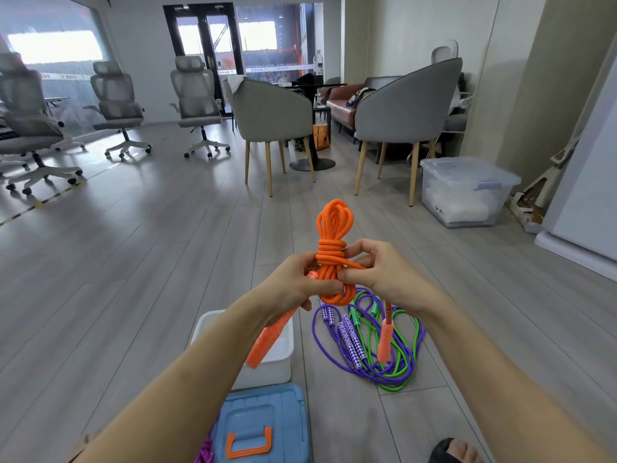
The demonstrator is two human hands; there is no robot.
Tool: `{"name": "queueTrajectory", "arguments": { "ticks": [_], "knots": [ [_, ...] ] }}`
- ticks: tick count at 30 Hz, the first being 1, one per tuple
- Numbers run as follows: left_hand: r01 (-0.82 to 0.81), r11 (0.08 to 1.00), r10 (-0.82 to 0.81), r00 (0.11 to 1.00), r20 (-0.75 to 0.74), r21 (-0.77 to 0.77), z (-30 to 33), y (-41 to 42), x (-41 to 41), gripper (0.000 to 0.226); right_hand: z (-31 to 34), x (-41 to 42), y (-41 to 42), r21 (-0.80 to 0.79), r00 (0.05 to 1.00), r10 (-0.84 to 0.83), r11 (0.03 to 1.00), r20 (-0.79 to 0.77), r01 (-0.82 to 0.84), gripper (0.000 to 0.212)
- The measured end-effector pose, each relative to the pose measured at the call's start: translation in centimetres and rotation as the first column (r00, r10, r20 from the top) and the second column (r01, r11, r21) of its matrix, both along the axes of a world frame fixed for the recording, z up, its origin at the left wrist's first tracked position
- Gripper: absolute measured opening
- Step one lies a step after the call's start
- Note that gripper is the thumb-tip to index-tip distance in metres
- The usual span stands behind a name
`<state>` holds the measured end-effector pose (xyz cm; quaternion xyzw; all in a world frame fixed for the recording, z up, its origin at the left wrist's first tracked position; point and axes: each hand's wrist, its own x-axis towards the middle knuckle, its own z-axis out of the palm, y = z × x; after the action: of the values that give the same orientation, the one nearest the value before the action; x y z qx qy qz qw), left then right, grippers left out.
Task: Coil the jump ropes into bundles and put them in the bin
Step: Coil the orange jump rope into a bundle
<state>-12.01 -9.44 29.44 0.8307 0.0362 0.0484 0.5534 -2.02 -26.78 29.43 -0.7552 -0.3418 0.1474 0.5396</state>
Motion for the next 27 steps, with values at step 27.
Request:
{"name": "queueTrajectory", "arguments": {
  "ticks": [27],
  "knots": [
    [-0.055,0.993,0.068,0.991,-0.115,0.108,-0.7,-0.8,0.2,0.016,-2.9,0.8,0.7,-0.004,0.992,0.082,0.997,-0.093,-0.083,0.06]
  ]
}}
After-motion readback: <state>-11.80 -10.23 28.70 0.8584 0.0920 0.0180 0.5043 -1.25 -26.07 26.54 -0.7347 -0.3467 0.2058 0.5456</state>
